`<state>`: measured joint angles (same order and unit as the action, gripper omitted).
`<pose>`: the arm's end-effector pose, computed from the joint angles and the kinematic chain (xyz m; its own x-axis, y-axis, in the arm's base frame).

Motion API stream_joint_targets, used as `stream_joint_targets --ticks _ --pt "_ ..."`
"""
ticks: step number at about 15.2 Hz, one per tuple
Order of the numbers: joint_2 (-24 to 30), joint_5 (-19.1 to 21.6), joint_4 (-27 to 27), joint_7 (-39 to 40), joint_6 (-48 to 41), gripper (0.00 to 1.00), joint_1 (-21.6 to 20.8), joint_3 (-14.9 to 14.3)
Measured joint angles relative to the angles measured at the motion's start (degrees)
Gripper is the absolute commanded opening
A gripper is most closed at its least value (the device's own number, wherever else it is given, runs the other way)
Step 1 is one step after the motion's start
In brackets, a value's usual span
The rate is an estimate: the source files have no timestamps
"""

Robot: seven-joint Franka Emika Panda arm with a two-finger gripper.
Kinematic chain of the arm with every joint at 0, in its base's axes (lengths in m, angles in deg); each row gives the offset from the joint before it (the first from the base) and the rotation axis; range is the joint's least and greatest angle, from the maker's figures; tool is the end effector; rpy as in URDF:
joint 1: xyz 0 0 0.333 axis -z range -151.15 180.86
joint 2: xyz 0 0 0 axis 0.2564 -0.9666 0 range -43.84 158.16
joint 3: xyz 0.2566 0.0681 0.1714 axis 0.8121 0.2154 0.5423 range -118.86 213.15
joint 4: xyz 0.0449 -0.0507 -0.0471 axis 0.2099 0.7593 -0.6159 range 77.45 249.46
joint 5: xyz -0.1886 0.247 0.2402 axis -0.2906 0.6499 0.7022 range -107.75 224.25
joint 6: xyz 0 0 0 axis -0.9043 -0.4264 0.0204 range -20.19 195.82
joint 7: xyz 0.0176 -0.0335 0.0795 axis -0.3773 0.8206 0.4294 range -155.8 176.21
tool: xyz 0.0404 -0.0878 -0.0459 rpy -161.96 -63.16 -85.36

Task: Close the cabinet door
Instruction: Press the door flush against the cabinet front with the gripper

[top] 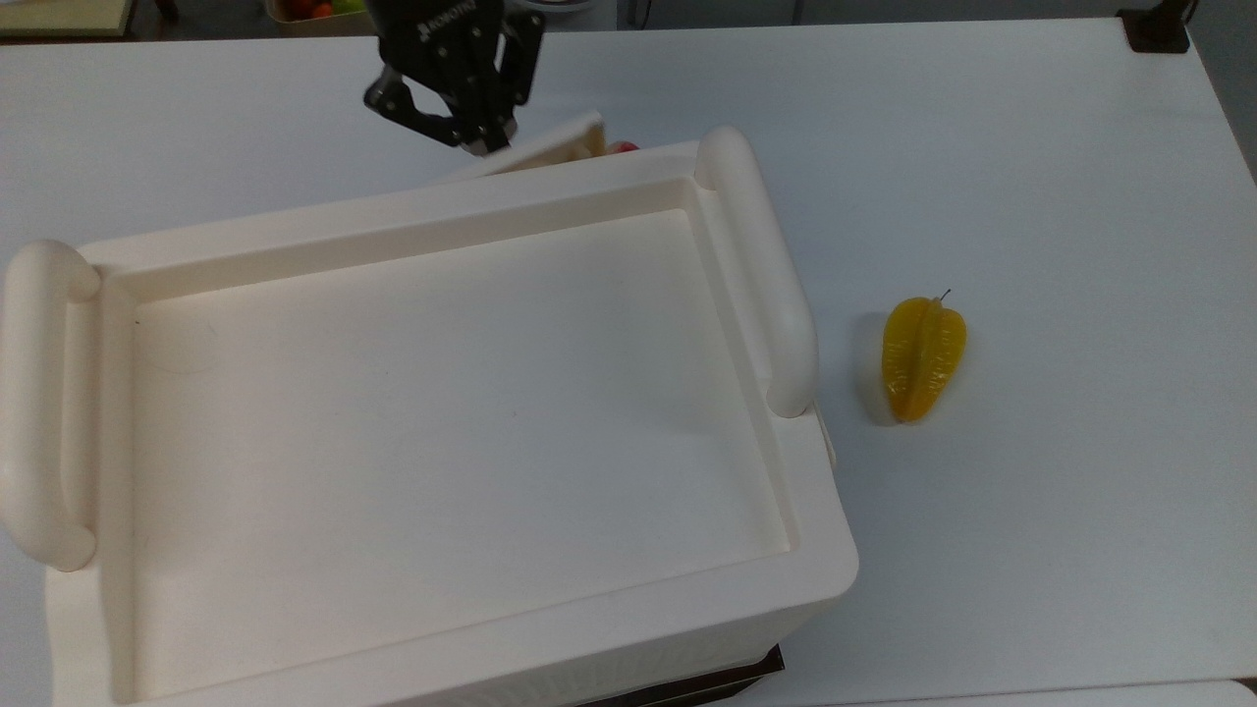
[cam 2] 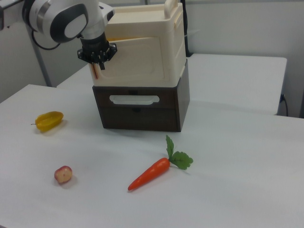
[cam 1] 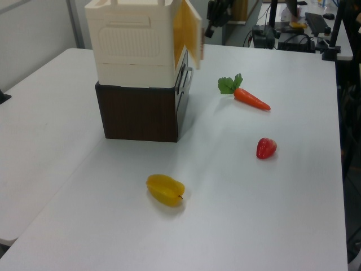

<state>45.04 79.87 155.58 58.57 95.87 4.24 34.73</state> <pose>0.6560 0.0173 0.6158 0.6537 0.5956 0.4668 0.6591 -0.7512 0.0356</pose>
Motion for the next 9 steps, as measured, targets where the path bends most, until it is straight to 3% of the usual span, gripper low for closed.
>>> stream_joint_targets --ticks 6,9 --pt "-6.00 -4.95 0.63 -18.59 19.08 0.00 -6.19 0.02" --pt "-6.87 -6.90 0.89 -24.72 22.52 0.00 -7.15 0.03"
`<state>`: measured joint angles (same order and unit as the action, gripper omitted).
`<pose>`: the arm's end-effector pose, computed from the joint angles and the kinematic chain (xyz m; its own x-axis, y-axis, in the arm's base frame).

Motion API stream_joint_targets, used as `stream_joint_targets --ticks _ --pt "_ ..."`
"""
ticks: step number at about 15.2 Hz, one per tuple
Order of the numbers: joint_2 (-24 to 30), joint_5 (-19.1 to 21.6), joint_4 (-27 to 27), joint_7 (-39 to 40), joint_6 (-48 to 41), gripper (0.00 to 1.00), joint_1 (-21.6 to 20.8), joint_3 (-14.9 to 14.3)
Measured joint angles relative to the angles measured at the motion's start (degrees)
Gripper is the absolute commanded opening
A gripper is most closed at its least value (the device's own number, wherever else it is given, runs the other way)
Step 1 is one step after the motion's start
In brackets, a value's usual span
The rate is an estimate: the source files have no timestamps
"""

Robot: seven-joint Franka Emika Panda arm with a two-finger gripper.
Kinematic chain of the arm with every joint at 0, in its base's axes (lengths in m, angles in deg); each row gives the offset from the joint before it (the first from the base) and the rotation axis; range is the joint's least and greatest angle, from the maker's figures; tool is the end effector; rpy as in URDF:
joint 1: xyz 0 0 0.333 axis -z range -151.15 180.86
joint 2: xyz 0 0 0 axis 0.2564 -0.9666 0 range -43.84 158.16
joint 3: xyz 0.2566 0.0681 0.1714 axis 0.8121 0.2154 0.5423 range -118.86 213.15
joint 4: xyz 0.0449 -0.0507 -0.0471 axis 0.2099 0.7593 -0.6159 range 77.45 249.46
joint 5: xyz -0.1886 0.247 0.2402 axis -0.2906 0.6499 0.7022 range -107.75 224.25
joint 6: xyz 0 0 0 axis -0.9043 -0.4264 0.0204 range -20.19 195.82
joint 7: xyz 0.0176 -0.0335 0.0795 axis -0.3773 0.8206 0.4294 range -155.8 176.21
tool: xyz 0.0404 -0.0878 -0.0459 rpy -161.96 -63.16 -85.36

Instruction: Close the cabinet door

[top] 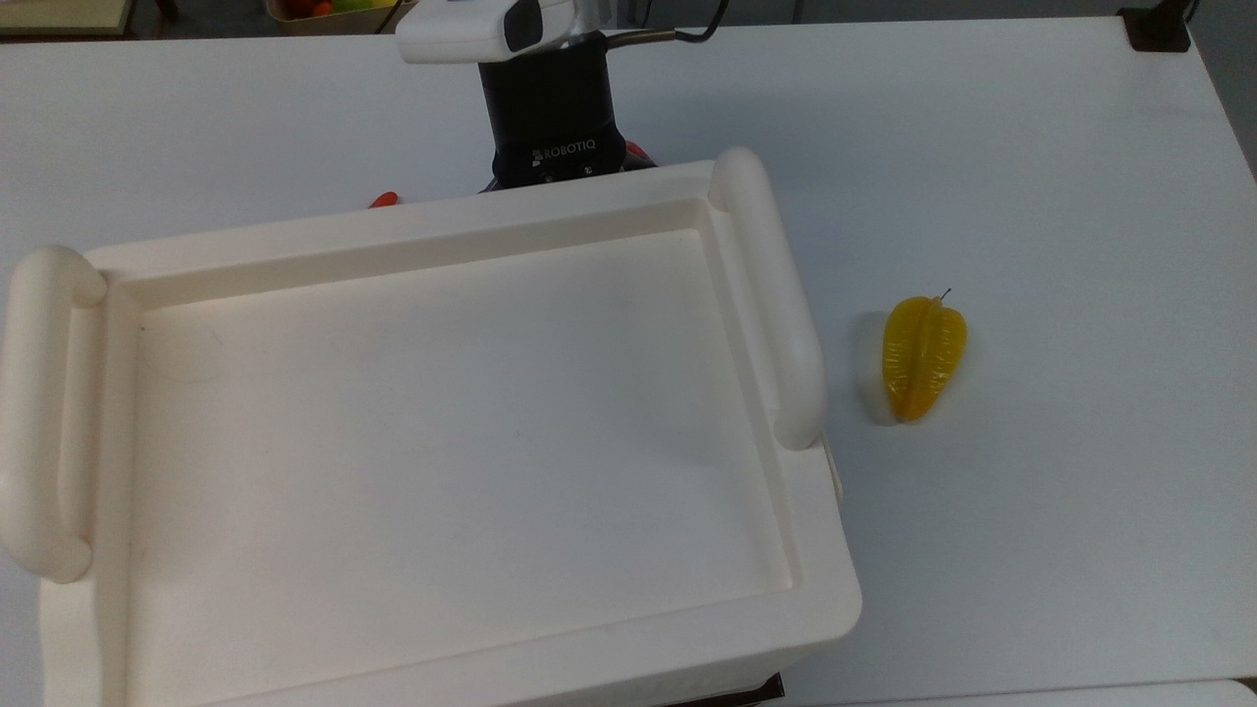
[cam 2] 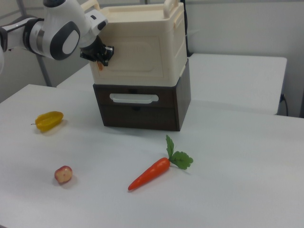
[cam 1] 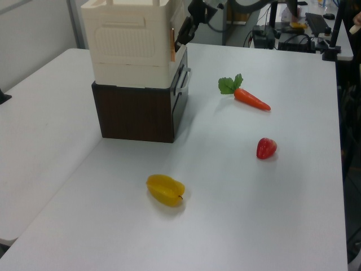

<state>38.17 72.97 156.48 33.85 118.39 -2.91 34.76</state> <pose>0.6999 0.0928 0.5745 0.7260 0.3369 0.5996 0.3752 -0.9246 0.0652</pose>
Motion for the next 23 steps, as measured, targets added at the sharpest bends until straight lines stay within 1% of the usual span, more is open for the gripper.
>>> stream_joint_targets --ticks 5,7,8,9,12,14,17,18,19,20,21,22,23 --pt "-0.21 -0.13 0.39 -1.99 1.61 0.00 -0.24 0.00" --pt "-0.23 -0.27 0.70 -4.77 1.55 0.00 -0.23 -0.07" --pt "-0.25 -1.01 1.01 -6.80 0.91 0.00 -0.20 -0.18" --pt "-0.25 -2.44 1.23 -8.94 -1.49 0.00 -0.12 -0.27" --pt "0.64 -5.64 0.90 -15.77 -15.03 0.00 0.15 -0.37" --pt "2.59 -7.85 0.37 -21.07 -24.13 0.00 0.28 -0.58" --pt "6.51 -10.99 0.22 -26.93 -36.95 0.00 0.43 -1.10" --pt "7.64 -11.73 0.22 -28.09 -40.16 0.05 0.49 -1.42" --pt "8.50 -12.09 0.25 -28.88 -42.31 0.21 0.75 -1.82" --pt "9.24 -12.27 0.30 -29.23 -43.85 0.38 1.42 -2.11" --pt "9.76 -12.28 0.32 -29.26 -45.01 0.53 2.27 -2.33" --pt "10.20 -12.28 0.37 -29.26 -46.06 0.78 3.13 -2.53" --pt "10.55 -12.28 0.46 -29.25 -46.98 1.00 3.88 -2.63"
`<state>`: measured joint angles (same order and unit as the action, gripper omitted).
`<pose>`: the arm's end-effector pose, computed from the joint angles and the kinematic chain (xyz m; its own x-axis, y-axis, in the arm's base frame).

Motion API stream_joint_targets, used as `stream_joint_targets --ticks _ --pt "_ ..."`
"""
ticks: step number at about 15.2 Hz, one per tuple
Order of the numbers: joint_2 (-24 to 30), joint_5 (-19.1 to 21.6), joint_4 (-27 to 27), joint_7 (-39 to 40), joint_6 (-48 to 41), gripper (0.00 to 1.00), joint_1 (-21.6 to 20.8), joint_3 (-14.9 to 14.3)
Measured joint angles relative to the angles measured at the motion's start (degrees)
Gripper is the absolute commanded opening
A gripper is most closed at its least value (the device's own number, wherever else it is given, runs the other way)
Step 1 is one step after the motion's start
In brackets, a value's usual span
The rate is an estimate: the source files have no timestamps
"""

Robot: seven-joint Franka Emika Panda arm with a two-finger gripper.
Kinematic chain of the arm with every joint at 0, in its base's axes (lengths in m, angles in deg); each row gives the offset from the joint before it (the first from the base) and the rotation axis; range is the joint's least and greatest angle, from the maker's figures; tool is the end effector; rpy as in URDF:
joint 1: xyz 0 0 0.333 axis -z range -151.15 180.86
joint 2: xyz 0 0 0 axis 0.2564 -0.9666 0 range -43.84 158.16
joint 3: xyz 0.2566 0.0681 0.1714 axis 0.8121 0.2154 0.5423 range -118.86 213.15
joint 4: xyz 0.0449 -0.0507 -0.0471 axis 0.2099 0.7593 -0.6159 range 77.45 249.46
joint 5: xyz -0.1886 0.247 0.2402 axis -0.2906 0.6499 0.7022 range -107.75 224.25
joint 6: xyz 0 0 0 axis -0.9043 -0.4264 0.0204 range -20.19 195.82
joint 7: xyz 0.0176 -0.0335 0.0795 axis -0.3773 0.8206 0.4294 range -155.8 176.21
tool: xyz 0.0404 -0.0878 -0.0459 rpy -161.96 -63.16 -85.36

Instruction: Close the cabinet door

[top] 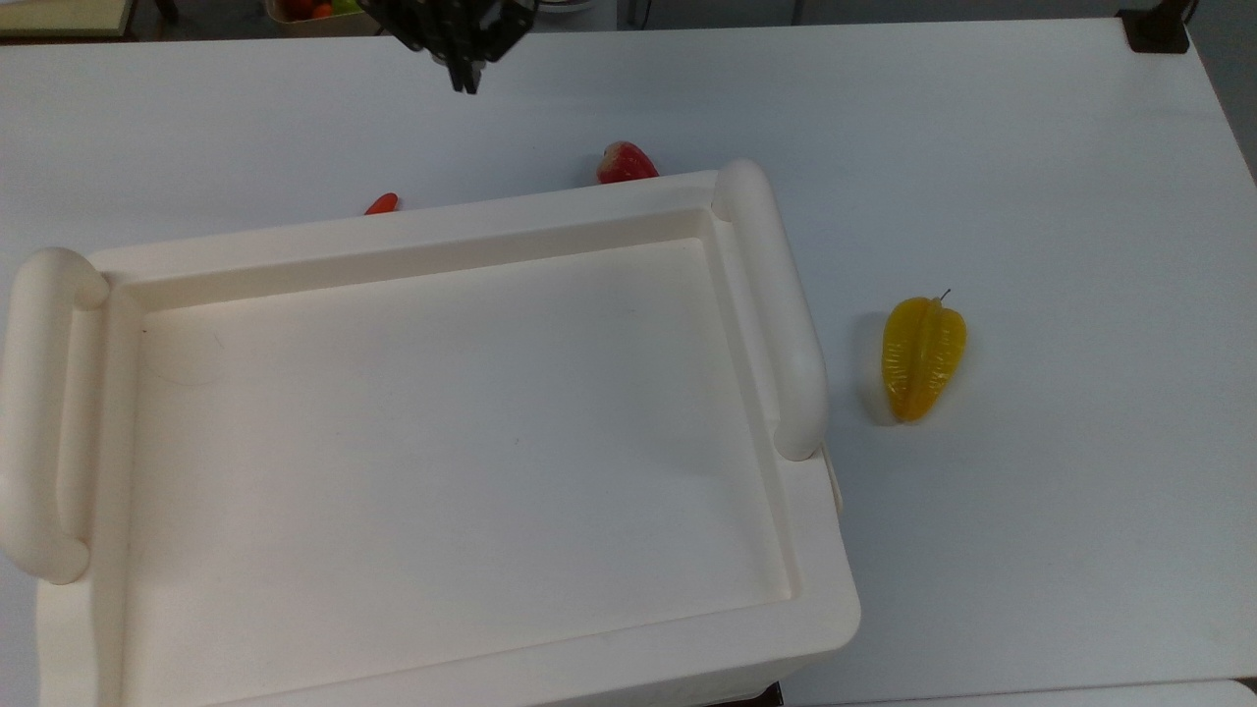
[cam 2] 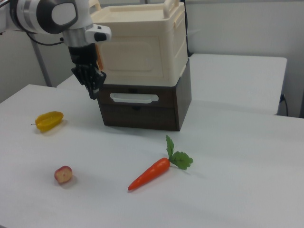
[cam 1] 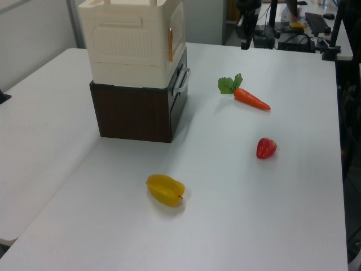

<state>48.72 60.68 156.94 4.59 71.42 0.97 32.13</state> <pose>0.5990 0.0044 0.5967 0.9931 -0.1158 -0.0184 -0.1159 -0.9933 -0.0026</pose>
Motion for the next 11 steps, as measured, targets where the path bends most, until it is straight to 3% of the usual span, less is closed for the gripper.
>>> stream_joint_targets --ticks 7,11 --pt "7.90 -0.31 7.10 0.54 -1.12 1.00 1.75 -0.07" --pt "9.70 -0.41 8.70 0.54 -1.12 1.00 1.81 -0.07"
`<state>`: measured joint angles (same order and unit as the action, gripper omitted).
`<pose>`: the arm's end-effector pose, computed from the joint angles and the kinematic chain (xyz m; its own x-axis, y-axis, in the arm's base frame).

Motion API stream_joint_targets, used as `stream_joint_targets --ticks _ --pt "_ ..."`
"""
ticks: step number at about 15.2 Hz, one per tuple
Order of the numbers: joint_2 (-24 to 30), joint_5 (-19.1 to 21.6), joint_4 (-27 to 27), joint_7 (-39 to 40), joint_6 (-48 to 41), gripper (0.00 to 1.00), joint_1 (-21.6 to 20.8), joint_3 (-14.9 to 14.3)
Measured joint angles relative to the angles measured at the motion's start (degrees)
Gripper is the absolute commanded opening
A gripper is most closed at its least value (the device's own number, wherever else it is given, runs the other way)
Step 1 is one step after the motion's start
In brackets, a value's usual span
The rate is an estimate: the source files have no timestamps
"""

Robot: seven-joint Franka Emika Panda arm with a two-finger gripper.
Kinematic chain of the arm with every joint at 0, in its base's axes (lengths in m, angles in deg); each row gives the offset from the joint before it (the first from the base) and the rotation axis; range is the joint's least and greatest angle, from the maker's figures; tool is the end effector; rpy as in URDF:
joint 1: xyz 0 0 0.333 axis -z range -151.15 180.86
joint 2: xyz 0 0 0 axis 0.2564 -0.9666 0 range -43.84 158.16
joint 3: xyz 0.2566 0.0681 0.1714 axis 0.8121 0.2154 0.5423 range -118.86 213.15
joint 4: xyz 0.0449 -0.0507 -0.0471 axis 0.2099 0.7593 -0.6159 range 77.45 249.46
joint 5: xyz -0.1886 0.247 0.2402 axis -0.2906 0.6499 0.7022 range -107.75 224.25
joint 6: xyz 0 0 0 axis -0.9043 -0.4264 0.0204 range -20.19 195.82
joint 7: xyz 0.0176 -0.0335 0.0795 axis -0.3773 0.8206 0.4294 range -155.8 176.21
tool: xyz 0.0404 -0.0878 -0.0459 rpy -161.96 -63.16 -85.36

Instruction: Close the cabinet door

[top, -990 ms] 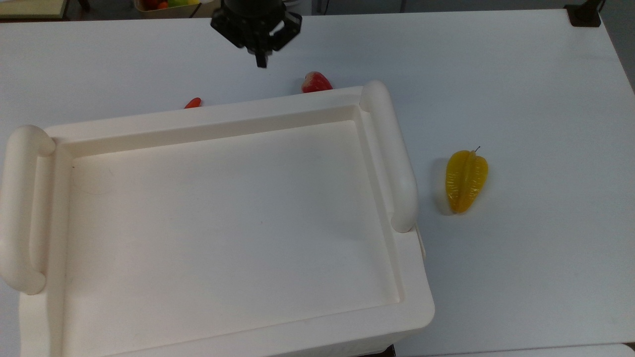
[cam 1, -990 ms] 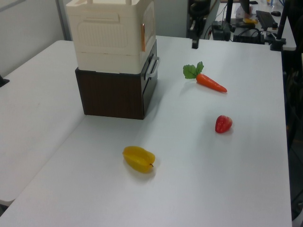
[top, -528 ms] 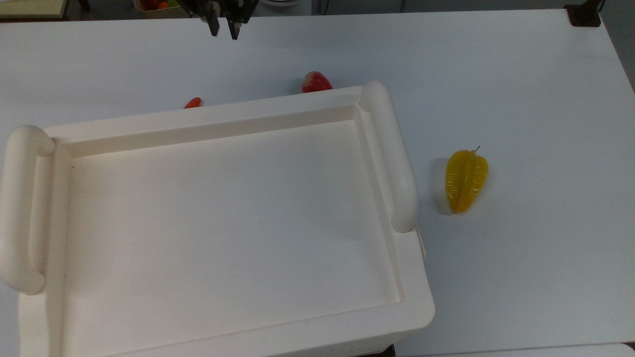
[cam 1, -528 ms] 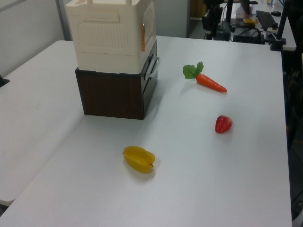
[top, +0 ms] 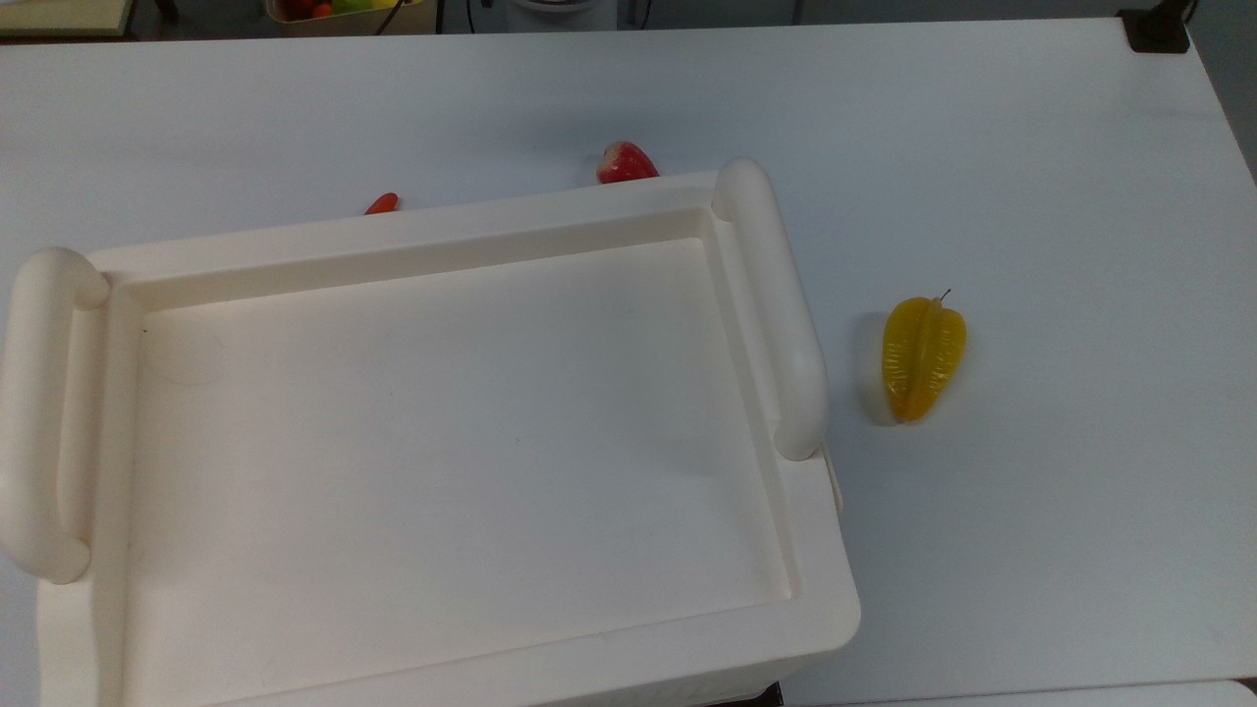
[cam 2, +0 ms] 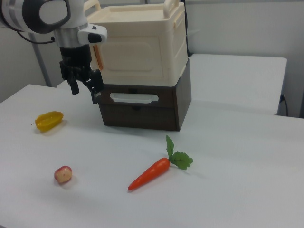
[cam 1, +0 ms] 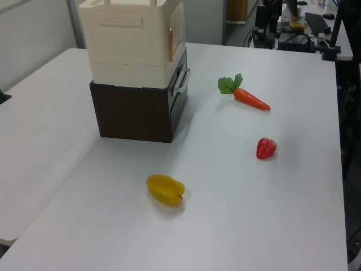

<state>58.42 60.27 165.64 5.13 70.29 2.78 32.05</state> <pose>0.5457 -0.0266 0.6175 0.9897 -0.1401 -0.0295 -0.1412 -0.9892 -0.0385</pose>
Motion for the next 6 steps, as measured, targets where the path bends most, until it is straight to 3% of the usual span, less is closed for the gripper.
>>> stream_joint_targets --ticks 6 --pt "0.00 -2.39 0.30 0.21 0.00 1.00 -0.01 0.00"
